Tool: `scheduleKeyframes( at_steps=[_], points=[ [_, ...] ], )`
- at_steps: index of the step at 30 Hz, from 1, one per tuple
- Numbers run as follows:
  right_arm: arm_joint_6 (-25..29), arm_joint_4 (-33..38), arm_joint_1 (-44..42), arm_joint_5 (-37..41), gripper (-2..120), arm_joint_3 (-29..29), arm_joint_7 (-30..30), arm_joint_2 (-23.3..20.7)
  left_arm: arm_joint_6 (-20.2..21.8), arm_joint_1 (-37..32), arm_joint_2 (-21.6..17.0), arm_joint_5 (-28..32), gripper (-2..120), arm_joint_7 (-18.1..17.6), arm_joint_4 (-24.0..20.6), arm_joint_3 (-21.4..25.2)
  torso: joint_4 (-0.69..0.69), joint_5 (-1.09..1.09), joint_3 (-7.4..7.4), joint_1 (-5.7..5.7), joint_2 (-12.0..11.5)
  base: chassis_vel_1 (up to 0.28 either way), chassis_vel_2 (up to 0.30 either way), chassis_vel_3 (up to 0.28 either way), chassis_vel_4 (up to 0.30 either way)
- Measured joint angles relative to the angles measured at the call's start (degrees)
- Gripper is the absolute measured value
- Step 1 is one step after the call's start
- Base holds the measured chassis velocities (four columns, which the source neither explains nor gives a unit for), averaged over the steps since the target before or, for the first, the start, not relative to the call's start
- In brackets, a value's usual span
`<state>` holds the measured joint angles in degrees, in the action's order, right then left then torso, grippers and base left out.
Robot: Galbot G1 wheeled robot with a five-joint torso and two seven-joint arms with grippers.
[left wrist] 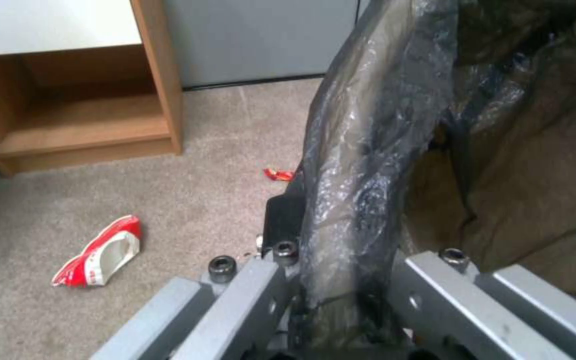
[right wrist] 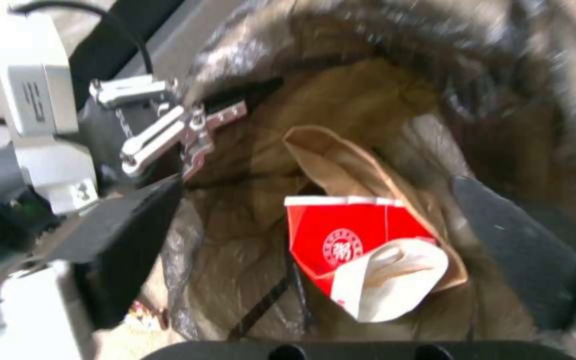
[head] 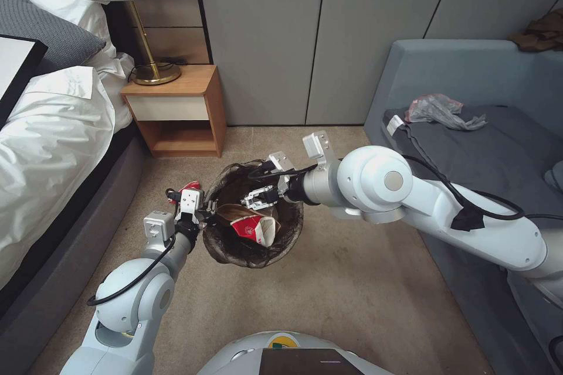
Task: Pick up the trash bin, then pick up the garbage from the floor and place it into the trash bin.
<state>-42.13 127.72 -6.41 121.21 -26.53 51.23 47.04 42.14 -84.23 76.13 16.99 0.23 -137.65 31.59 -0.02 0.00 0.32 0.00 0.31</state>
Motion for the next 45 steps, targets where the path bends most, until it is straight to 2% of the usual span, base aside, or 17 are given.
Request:
scheduleKeyframes(
  at_steps=[6,9,10,12,13,15,17,18,21,22,24,25,28,29,32,36,45],
  points=[
    [0.0,2.1,-1.6,-1.9,100,9.3,-1.3,-1.9,0.0,-0.2,0.0,0.6,2,-0.5,-0.5,0.6,0.02,-0.01,0.0,0.0,0.0,0.0,0.0,0.0,0.0],
    [1.6,2.3,-7.6,-16.2,100,20.3,-6.7,-8.0,0.0,-0.3,-0.5,1.0,2,-0.5,-0.7,1.4,0.02,0.0,0.0,0.0,0.0,0.0,0.0,0.0,0.0],
    [1.6,2.3,-7.6,-16.2,100,20.3,-6.7,-8.0,0.0,-0.3,-0.5,1.0,2,-0.5,-0.7,1.4,0.02,0.0,0.0,0.0,0.0,0.0,0.0,0.0,0.0],
    [7.4,1.7,-16.4,-32.6,100,30.0,-11.5,-12.1,0.0,-0.7,-0.5,1.3,2,-0.5,-1.0,2.0,-0.02,0.01,-0.01,0.0,0.0,0.0,0.0,0.0,0.0],
    [7.4,1.7,-16.4,-32.6,100,30.0,-11.5,-12.1,0.0,-0.7,-0.5,1.3,2,-0.5,-1.0,2.0,-0.02,0.01,-0.01,0.0,0.0,0.0,0.0,0.0,0.0],
    [11.4,0.5,-24.6,-44.1,100,39.0,-15.4,-12.6,0.0,-1.5,-0.1,1.4,2,-0.4,-1.5,2.8,-0.03,0.04,0.0,0.0,0.0,0.0,0.0,0.0,0.0],
    [16.1,-0.2,-38.6,-58.3,100,55.1,-20.0,-10.1,0.0,-1.7,0.3,1.2,2,-0.5,-1.7,3.3,0.02,-0.05,-0.01,0.0,0.0,0.0,0.0,0.0,0.0],
    [16.1,-0.2,-38.6,-58.3,100,55.1,-20.0,-10.1,0.0,-1.7,0.3,1.2,2,-0.5,-1.7,3.3,0.02,-0.05,-0.01,0.0,0.0,0.0,0.0,0.0,0.0],
    [22.2,-0.3,-57.6,-73.6,100,71.1,-27.7,-3.0,0.0,-1.6,0.1,1.1,2,-0.4,-1.5,3.1,0.01,0.06,-0.01,0.0,0.0,0.0,0.0,0.0,0.0],
    [22.2,-0.3,-57.6,-73.6,100,71.1,-27.7,-3.0,0.0,-1.6,0.1,1.1,2,-0.4,-1.5,3.1,0.01,0.06,-0.01,0.0,0.0,0.0,0.0,0.0,0.0],
    [31.3,-1.1,-70.9,-87.1,100,78.6,-34.4,4.3,0.0,-1.6,0.0,0.8,2,-0.3,-1.1,2.9,-0.05,0.03,-0.01,-0.01,0.0,0.0,0.0,0.0,0.0],
    [31.3,-1.1,-70.9,-87.1,100,78.6,-34.4,4.3,0.0,-1.6,0.0,0.8,2,-0.3,-1.1,2.9,-0.05,0.03,-0.01,-0.01,0.0,0.0,0.0,0.0,0.0],
    [44.0,-2.6,-79.5,-101.4,100,80.8,-38.4,17.2,0.0,-1.4,0.2,0.6,2,-0.1,-0.8,2.7,-0.02,-0.04,-0.01,-0.01,0.0,0.0,0.0,0.0,0.0],
    [44.0,-2.6,-79.5,-101.4,100,80.8,-38.4,17.2,0.0,-1.4,0.2,0.6,2,-0.1,-0.8,2.7,-0.02,-0.04,-0.01,-0.01,0.0,0.0,0.0,0.0,0.0],
    [51.4,-3.7,-83.0,-112.1,100,79.1,-38.9,29.9,0.0,-1.4,0.2,0.2,2,0.1,-0.7,2.4,0.02,-0.01,-0.01,-0.01,0.0,0.0,0.0,0.0,0.0],
    [54.7,-4.7,-86.0,-117.1,100,77.5,-40.6,36.4,0.0,-1.4,0.2,0.0,2,0.2,-0.6,2.4,0.01,-0.04,-0.01,-0.01,0.0,0.0,0.0,0.0,0.0],
    [60.0,-8.3,-89.1,-121.6,100,74.3,-42.9,40.6,0.0,-2.1,0.4,-0.2,2,0.4,-0.8,2.4,0.0,-0.01,0.0,-0.01,0.0,0.0,0.0,0.0,0.0]
  ],
)
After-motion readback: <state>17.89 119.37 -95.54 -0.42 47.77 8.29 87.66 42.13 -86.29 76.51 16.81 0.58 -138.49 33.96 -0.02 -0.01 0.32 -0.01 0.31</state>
